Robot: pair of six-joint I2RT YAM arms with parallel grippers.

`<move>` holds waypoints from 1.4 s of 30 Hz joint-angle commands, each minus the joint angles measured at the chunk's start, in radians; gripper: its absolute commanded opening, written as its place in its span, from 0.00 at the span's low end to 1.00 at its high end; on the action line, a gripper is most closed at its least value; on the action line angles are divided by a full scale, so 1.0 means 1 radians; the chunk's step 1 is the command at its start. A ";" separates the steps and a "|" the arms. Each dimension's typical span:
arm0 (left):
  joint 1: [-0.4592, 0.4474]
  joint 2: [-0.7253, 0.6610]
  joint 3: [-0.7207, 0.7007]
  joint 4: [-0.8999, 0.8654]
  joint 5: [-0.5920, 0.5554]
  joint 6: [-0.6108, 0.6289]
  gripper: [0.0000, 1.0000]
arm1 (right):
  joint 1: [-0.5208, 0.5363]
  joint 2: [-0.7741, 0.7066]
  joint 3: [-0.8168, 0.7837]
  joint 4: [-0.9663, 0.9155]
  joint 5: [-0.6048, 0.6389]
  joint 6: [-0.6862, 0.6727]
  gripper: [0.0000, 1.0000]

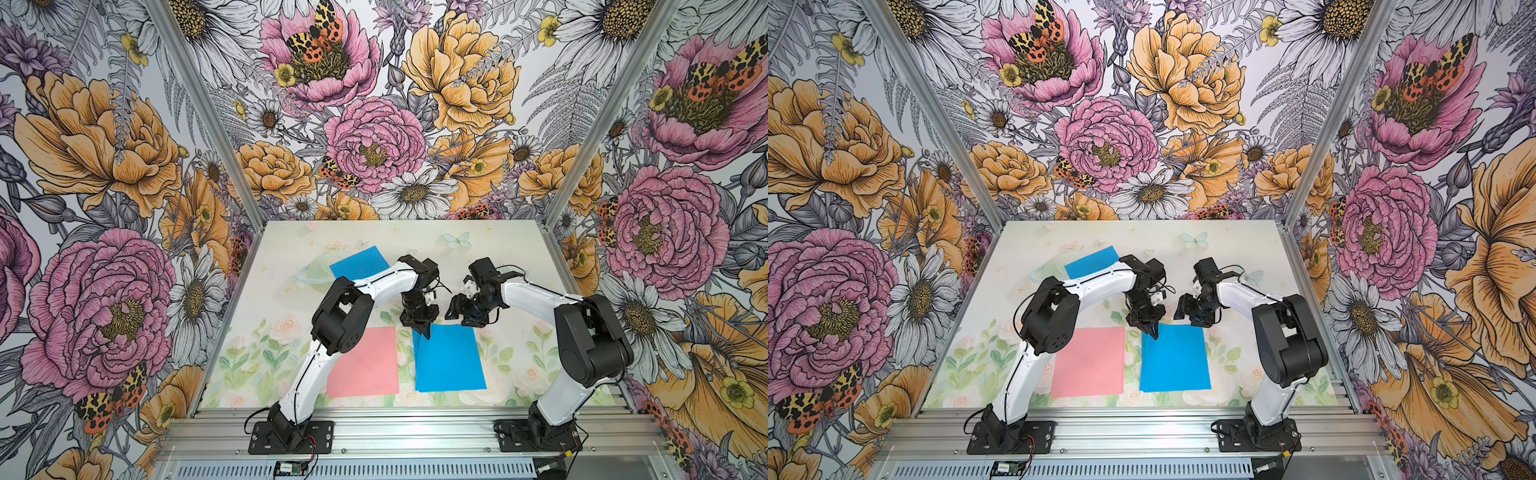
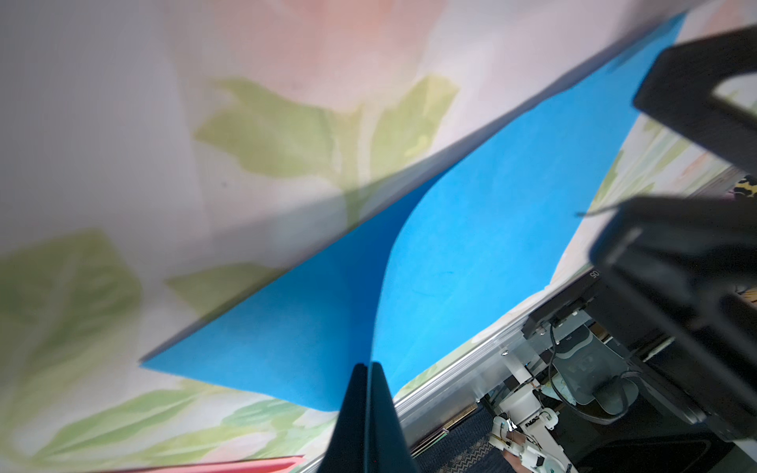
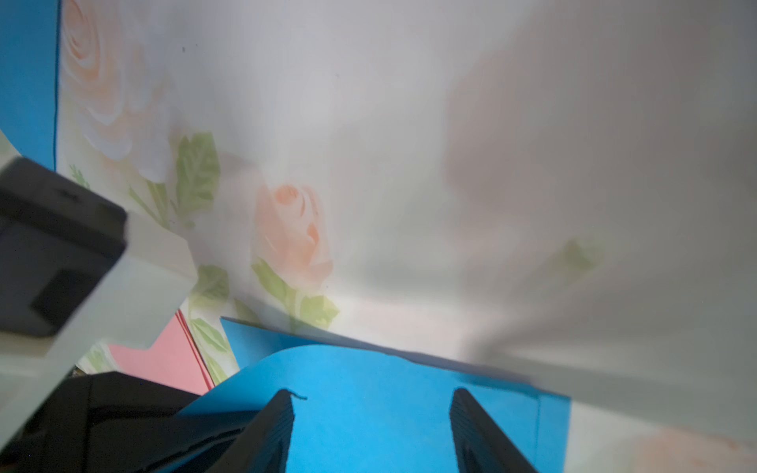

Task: Sort the scattered colored papers by color
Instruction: Place the colored paper, then pick up the colored paper from the center of the board.

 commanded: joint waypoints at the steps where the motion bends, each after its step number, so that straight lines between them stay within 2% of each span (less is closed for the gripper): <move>1: 0.001 0.031 0.023 0.002 0.023 0.004 0.00 | 0.010 0.008 -0.017 -0.008 0.026 -0.021 0.64; 13: -0.006 0.035 0.019 0.001 0.021 0.004 0.00 | 0.016 0.062 -0.044 0.011 0.056 -0.038 0.64; 16: -0.002 0.029 0.023 -0.014 -0.004 0.012 0.16 | 0.016 0.062 -0.050 0.012 0.066 -0.036 0.63; 20: 0.035 -0.010 0.053 -0.069 -0.123 0.026 0.41 | 0.015 0.064 -0.050 0.011 0.071 -0.031 0.64; 24: 0.107 -0.062 0.080 -0.173 -0.300 0.018 0.48 | 0.015 0.063 -0.042 0.011 0.070 -0.022 0.64; 27: 0.141 -0.096 0.095 -0.248 -0.481 0.013 0.50 | 0.015 0.061 -0.036 0.010 0.074 -0.015 0.64; 30: 0.192 -0.158 0.064 -0.251 -0.610 -0.020 0.50 | 0.015 0.050 -0.029 0.008 0.077 -0.003 0.64; 32: 0.256 -0.214 0.002 -0.195 -0.619 -0.049 0.49 | 0.016 0.029 -0.013 0.000 0.077 0.009 0.64; 37: 0.425 -0.391 -0.265 0.103 -0.532 -0.166 0.44 | 0.027 0.016 0.117 -0.015 0.074 0.020 0.66; 39: 0.471 -0.445 -0.356 0.223 -0.541 -0.213 0.43 | 0.040 0.080 0.212 -0.015 0.061 0.002 0.65; 42: 0.509 -0.450 -0.363 0.284 -0.617 -0.230 0.39 | 0.055 0.215 0.379 -0.022 0.005 -0.007 0.61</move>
